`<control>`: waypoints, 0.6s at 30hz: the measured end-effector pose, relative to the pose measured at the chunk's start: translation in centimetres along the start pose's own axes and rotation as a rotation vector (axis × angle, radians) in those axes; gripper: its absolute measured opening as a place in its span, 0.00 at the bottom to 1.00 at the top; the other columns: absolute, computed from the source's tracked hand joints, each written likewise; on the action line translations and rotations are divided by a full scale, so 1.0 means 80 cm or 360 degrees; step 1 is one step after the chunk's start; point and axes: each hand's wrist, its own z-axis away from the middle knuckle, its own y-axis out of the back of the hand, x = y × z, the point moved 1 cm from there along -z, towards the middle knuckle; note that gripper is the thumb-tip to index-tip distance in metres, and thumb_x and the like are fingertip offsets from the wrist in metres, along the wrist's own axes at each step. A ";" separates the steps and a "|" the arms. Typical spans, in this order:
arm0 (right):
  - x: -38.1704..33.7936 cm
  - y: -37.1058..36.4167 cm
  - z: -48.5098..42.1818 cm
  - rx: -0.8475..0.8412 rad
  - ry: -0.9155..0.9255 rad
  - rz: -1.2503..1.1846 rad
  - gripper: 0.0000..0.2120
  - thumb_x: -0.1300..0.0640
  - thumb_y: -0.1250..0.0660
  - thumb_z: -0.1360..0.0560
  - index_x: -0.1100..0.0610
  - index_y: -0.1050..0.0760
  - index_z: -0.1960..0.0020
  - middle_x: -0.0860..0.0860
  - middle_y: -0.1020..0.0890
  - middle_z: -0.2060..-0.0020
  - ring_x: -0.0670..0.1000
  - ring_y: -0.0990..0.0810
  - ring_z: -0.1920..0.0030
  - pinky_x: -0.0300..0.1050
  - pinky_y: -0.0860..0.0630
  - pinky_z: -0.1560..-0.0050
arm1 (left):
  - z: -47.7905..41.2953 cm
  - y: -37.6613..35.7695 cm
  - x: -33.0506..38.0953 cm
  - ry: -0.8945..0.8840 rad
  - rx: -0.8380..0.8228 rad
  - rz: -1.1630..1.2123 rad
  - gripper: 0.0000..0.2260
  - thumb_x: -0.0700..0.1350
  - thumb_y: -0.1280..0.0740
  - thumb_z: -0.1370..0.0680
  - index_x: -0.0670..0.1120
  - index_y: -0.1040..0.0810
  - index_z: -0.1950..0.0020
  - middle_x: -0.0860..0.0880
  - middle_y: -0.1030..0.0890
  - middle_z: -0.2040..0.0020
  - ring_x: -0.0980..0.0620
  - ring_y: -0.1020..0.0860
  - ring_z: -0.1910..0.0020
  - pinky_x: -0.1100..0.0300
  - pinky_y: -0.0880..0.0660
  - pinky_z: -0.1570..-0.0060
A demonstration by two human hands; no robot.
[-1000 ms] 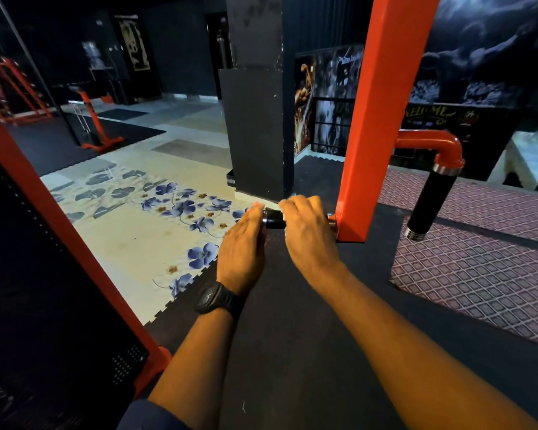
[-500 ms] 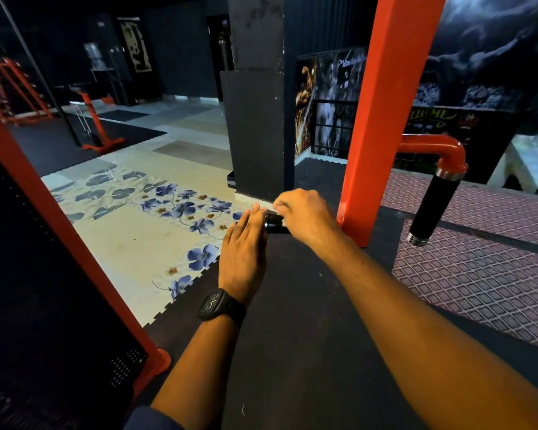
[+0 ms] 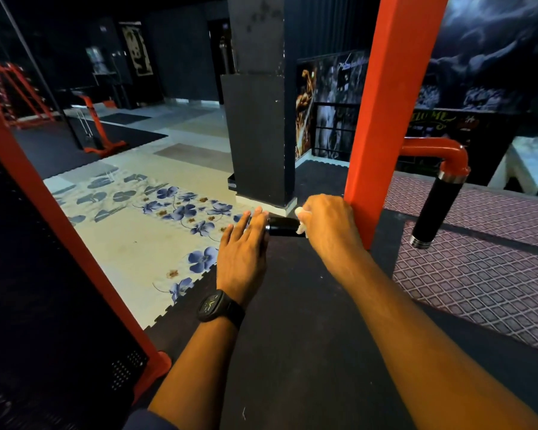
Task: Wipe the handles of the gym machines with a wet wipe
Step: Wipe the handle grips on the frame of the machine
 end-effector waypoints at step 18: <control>0.034 -0.075 0.079 0.0872 0.0002 -0.0402 0.23 0.68 0.30 0.24 0.63 0.27 0.30 0.57 0.26 0.54 0.56 0.22 0.58 0.50 0.18 0.59 | -0.006 0.000 0.005 0.0079 -0.0020 0.0059 0.21 0.45 0.43 0.15 0.46 0.36 0.21 0.43 0.32 0.23 0.44 0.37 0.22 0.42 0.38 0.25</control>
